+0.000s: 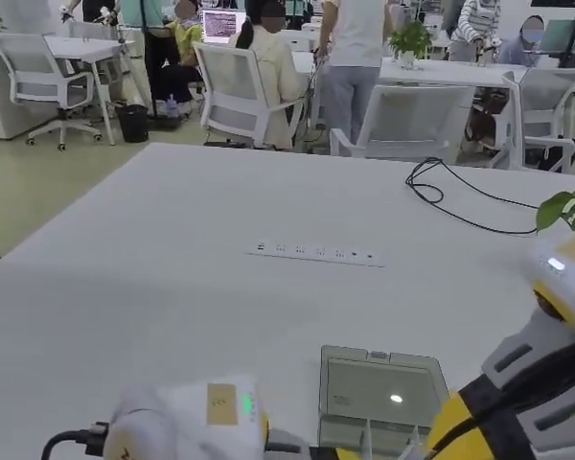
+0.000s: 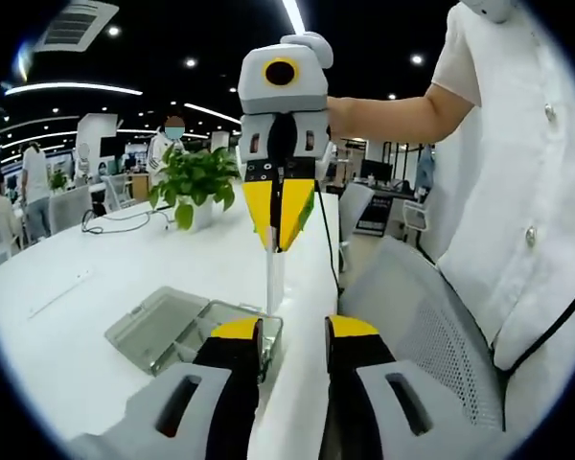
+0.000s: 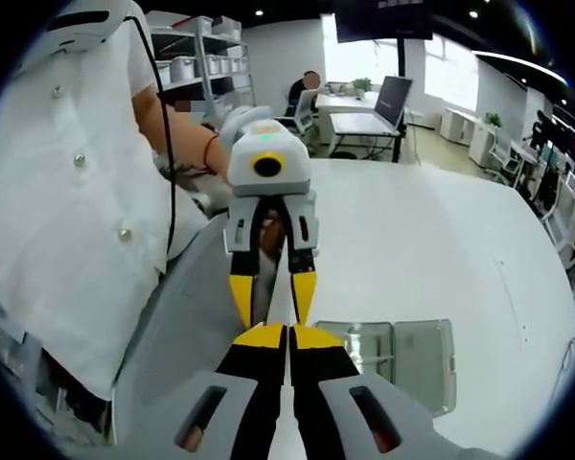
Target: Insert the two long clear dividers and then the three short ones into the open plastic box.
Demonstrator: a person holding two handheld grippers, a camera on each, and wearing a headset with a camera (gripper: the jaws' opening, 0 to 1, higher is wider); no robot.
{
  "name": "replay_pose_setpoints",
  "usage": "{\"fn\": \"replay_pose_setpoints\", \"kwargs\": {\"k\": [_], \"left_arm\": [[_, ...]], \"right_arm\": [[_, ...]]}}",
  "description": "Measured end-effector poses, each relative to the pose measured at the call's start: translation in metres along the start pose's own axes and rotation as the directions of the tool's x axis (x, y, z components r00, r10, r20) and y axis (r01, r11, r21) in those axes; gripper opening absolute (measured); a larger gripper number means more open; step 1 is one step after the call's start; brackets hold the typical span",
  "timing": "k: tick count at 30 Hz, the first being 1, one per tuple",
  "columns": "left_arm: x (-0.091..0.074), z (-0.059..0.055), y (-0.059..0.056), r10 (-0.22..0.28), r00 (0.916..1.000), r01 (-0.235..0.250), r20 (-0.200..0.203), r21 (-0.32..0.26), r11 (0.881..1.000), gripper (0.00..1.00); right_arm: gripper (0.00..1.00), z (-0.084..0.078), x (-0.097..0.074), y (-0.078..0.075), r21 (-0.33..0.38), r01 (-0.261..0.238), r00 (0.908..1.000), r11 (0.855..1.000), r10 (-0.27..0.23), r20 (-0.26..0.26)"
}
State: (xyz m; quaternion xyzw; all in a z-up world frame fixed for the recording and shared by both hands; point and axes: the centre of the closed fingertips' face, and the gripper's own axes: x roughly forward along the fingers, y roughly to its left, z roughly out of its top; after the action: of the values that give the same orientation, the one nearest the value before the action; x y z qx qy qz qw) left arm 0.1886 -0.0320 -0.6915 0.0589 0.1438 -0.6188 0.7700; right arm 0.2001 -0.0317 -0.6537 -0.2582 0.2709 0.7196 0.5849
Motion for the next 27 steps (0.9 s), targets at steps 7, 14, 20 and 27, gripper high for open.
{"fn": "replay_pose_setpoints", "kwargs": {"k": [7, 14, 20, 27], "left_arm": [[-0.010, -0.009, 0.009, 0.042, 0.9990, -0.042, -0.017, 0.006, 0.999, 0.37], [-0.018, -0.017, 0.019, 0.083, 0.9964, -0.083, -0.018, -0.010, 0.996, 0.56], [-0.023, -0.026, 0.027, 0.122, 0.9922, -0.123, -0.026, -0.038, 0.992, 0.75], [-0.025, -0.041, 0.031, 0.147, 0.9874, -0.151, -0.059, -0.070, 0.986, 0.85]], "right_arm": [[0.03, 0.002, -0.001, -0.021, 0.020, 0.075, 0.9971, 0.997, -0.075, 0.016], [0.03, -0.001, 0.007, -0.045, 0.051, 0.142, 0.9894, 0.989, -0.143, 0.024], [0.03, -0.012, 0.020, -0.064, 0.081, 0.169, 0.9849, 0.982, -0.172, 0.021], [0.03, -0.025, 0.041, -0.077, 0.116, 0.173, 0.9844, 0.978, -0.176, 0.014]]}}
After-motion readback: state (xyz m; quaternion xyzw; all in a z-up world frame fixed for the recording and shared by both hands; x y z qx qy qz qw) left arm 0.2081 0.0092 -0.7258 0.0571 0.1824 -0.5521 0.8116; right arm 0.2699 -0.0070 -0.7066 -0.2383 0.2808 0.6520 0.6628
